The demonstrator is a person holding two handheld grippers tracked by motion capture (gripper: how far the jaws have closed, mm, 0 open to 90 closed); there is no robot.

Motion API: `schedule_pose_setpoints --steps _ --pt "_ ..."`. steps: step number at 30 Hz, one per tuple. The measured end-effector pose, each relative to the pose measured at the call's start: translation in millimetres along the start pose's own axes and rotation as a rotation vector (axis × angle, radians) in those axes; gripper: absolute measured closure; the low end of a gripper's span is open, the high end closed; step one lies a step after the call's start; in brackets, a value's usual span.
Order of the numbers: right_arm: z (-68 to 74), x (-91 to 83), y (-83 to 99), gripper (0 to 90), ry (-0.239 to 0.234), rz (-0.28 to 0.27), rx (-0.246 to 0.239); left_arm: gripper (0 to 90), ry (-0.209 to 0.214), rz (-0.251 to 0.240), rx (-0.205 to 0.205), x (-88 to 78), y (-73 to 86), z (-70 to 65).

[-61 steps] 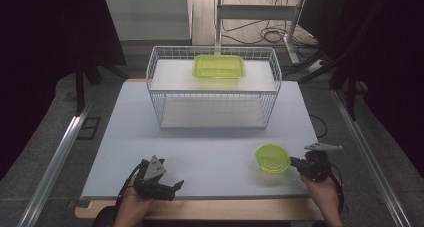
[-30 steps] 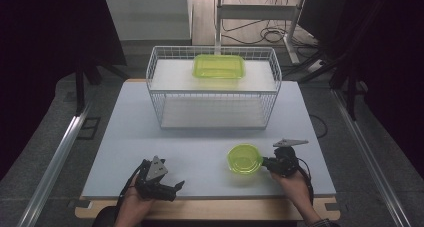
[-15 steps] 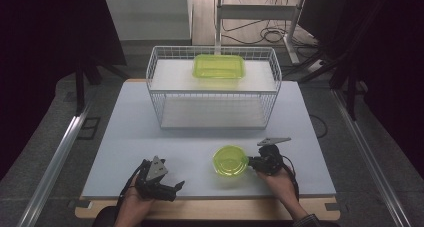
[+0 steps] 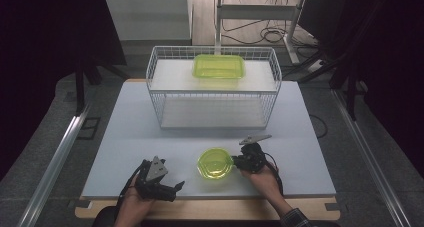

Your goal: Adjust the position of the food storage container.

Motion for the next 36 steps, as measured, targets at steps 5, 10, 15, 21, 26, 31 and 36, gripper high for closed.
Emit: schedule_pose_setpoints --steps 5,10,15,21,26,31,36 --pt "-6.4 -6.7 -0.1 84.2 0.045 -0.001 -0.032 4.2 0.0 -0.002 0.0 -0.5 -0.1 0.1" --pt "-17.4 -26.8 0.5 78.7 0.099 -0.023 -0.062 4.2 -0.002 -0.001 0.004 -0.9 -0.1 0.4" --pt "-20.9 -50.2 3.2 68.3 0.125 -0.05 -0.102 4.2 -0.003 -0.002 0.003 -1.3 -0.2 0.7" --pt "-22.7 -68.6 4.8 41.3 0.168 -0.083 -0.127 4.2 -0.004 -0.002 0.004 -1.2 -0.2 0.8" --pt "-22.3 -72.4 9.0 18.2 0.17 -0.111 -0.141 4.2 -0.005 -0.001 0.004 -1.3 0.0 1.2" --pt "-22.2 -73.9 19.1 9.0 0.177 -0.107 -0.146 4.2 -0.007 0.001 0.008 -0.9 0.1 0.8" --pt "-22.7 -75.2 25.1 6.6 0.168 -0.102 -0.138 4.2 -0.006 0.003 0.008 -0.7 0.3 0.9"
Point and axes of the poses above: each handheld gripper's, and its own axes: x roughly forward along the jaws, y roughly out of its underside, z roughly to its left, the point moved 9 cm from there along x, roughly forward along the jaws, and after that the axes turned 4 degrees about -x, right-handed, at the moved point
